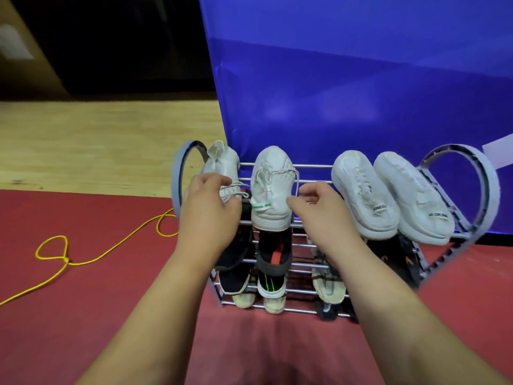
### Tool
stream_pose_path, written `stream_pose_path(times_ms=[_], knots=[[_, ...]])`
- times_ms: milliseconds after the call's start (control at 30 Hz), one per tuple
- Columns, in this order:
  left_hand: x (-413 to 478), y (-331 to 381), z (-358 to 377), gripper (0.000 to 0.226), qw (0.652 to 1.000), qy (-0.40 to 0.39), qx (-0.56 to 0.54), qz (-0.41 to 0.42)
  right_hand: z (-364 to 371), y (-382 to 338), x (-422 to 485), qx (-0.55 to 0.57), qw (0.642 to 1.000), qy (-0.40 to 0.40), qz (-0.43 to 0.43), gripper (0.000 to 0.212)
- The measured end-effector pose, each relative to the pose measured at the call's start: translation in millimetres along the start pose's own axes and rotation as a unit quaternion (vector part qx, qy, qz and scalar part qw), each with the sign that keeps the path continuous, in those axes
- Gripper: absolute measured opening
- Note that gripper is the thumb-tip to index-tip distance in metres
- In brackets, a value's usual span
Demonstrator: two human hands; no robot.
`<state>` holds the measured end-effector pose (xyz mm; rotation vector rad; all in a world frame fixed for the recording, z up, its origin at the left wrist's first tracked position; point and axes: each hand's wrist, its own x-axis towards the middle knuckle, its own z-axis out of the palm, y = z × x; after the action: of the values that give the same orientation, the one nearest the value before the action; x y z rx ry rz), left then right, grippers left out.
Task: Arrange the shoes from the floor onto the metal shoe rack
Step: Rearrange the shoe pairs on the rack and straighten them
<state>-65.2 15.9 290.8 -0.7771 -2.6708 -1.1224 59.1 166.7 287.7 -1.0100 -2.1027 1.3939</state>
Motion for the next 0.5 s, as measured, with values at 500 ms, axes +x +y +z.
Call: stream_pose_path(times_ms=[500], knots=[[2.2,-12.0,17.2,0.067,0.994,-0.056,0.081,-0.053,45.3,28.0,-3.1,-0.220,0.970,0.003,-0.106,0.069]])
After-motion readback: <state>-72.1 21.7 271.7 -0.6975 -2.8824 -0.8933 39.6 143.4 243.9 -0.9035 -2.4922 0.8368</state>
